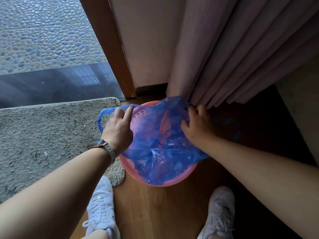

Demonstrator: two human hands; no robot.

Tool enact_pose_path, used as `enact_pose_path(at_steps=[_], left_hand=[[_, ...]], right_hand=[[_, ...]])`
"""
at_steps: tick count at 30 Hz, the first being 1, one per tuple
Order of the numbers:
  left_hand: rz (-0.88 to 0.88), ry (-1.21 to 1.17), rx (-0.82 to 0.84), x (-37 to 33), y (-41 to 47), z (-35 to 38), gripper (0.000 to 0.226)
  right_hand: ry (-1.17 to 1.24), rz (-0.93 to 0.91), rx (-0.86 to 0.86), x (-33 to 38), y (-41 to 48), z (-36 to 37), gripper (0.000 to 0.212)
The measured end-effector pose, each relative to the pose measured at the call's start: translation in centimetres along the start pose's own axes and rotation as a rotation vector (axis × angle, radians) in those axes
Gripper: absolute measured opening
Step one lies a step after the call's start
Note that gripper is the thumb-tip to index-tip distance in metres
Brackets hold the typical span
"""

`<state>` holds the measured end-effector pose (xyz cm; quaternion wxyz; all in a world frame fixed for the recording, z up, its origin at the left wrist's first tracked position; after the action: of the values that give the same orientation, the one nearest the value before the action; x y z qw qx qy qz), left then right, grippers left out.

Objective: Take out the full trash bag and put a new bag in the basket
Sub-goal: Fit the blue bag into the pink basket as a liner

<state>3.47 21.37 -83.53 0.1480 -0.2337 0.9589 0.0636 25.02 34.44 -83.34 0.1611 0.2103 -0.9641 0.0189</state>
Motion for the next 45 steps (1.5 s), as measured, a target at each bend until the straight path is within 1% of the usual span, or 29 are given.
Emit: enact_pose_path(at_steps=[4, 6, 7, 9, 13, 15, 18, 19, 21, 23, 27, 29, 32, 34, 37, 40, 41, 42, 43, 45], left_hand=[[-0.039, -0.008, 0.058, 0.4, 0.1, 0.3, 0.084], [-0.02, -0.001, 0.111, 0.6, 0.2, 0.4, 0.085], [0.008, 0.011, 0.125, 0.7, 0.3, 0.4, 0.083], [0.048, 0.036, 0.106, 0.9, 0.8, 0.3, 0.072], [0.021, 0.053, -0.023, 0.6, 2.0, 0.0, 0.047], [0.064, 0.034, -0.078, -0.2, 2.4, 0.0, 0.044], [0.176, -0.01, -0.085, -1.4, 2.7, 0.2, 0.04], [0.183, -0.036, -0.097, -1.6, 2.8, 0.2, 0.033], [0.106, -0.093, -0.154, -1.4, 3.2, 0.0, 0.018], [0.019, -0.115, -0.191, -0.9, 3.6, 0.0, 0.019], [0.039, -0.101, -0.225, -0.7, 3.8, -0.2, 0.021], [0.046, -0.041, -0.21, 0.0, 3.8, -0.5, 0.02], [-0.008, 0.061, -0.154, 2.5, 3.7, -1.0, 0.016], [-0.01, 0.082, -0.107, 3.8, 2.8, -1.6, 0.012], [0.031, 0.089, -0.041, 4.5, 1.2, -2.0, 0.024], [-0.079, 0.063, -0.024, 4.7, 1.2, -1.9, 0.028], [-0.084, 0.03, -0.043, 4.3, 1.4, -2.1, 0.028], [-0.041, -0.016, -0.083, 3.7, 1.5, -2.4, 0.028], [0.049, -0.053, -0.13, 2.8, 1.7, -2.8, 0.028], [0.282, -0.06, -0.187, 0.7, 1.9, -3.3, 0.027]], right_hand=[[-0.05, -0.033, -0.016, 0.0, 1.2, -0.2, 0.039], [-0.077, -0.044, -0.022, 0.2, 1.9, -0.1, 0.036], [-0.088, -0.049, -0.013, 0.4, 2.3, 0.0, 0.036], [-0.092, -0.085, 0.018, 1.1, 2.7, 0.5, 0.035], [-0.061, -0.213, 0.019, 2.3, 2.8, 0.8, 0.032], [-0.05, -0.307, -0.004, 2.7, 2.6, 0.8, 0.031], [-0.06, -0.401, -0.009, 3.2, 2.3, 1.1, 0.032], [-0.059, -0.401, -0.006, 3.3, 2.3, 1.2, 0.033], [-0.047, -0.364, 0.011, 3.2, 2.5, 1.4, 0.035], [-0.02, -0.324, 0.041, 3.0, 2.6, 1.7, 0.038], [-0.006, -0.247, 0.092, 2.5, 2.6, 2.2, 0.046], [-0.016, -0.201, 0.104, 2.1, 2.7, 2.3, 0.043], [-0.041, -0.163, 0.089, 1.6, 3.0, 2.1, 0.029], [-0.053, -0.157, 0.1, 1.7, 3.0, 2.3, 0.029], [-0.033, -0.164, 0.123, 2.4, 2.7, 2.5, 0.028], [0.055, -0.132, 0.14, 2.5, 2.5, 2.7, 0.024], [0.092, -0.113, 0.149, 2.3, 2.5, 2.7, 0.026], [0.123, -0.098, 0.162, 2.1, 2.6, 2.7, 0.032], [0.144, -0.089, 0.176, 2.0, 2.6, 2.7, 0.04], [0.171, -0.092, 0.191, 2.0, 2.5, 2.5, 0.054]])
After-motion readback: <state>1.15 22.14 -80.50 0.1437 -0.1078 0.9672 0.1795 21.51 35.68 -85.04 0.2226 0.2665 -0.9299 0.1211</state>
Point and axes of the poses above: each hand's wrist, its own y-axis towards the middle knuckle, its own z-axis out of the palm, x = y × z, the point moved 4 cm from there along y, towards the middle knuckle, and after that the axes turned 10 degrees about -x, right-handed, at the moved point
